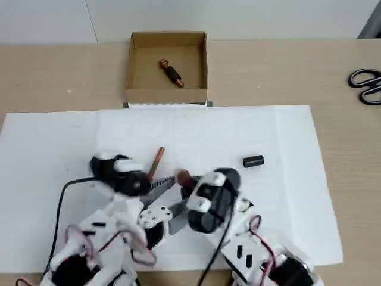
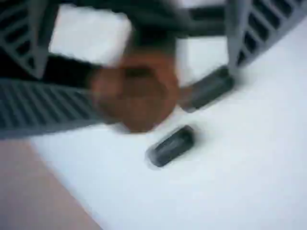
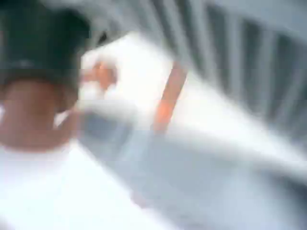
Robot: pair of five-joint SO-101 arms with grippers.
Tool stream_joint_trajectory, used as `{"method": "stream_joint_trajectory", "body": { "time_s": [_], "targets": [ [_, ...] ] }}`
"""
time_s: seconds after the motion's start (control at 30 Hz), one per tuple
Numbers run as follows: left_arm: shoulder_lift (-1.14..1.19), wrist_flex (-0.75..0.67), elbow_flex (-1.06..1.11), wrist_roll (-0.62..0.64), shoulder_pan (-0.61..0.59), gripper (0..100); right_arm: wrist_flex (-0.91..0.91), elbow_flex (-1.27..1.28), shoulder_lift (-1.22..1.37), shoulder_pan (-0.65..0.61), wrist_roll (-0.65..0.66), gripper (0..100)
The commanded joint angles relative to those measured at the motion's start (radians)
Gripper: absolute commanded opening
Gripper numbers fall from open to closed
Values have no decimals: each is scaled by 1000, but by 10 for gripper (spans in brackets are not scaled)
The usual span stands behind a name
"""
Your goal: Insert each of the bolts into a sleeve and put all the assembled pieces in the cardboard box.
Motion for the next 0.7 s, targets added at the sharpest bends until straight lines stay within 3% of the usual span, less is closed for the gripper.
{"method": "stream_joint_trajectory", "body": {
  "time_s": [0.0, 0.2, 0.5, 0.67],
  "targets": [
    [14, 8, -21, -100, -112, 235, -25, -11, -4, -1, 8, 2],
    [8, 9, -35, -132, -190, 235, -25, -9, -4, 1, 8, 2],
    [8, 8, -147, -38, -206, 225, -24, 17, -7, 50, 6, 2],
    [8, 8, -176, -34, -206, 39, -25, 28, -8, 71, 2, 2]
  ]
}}
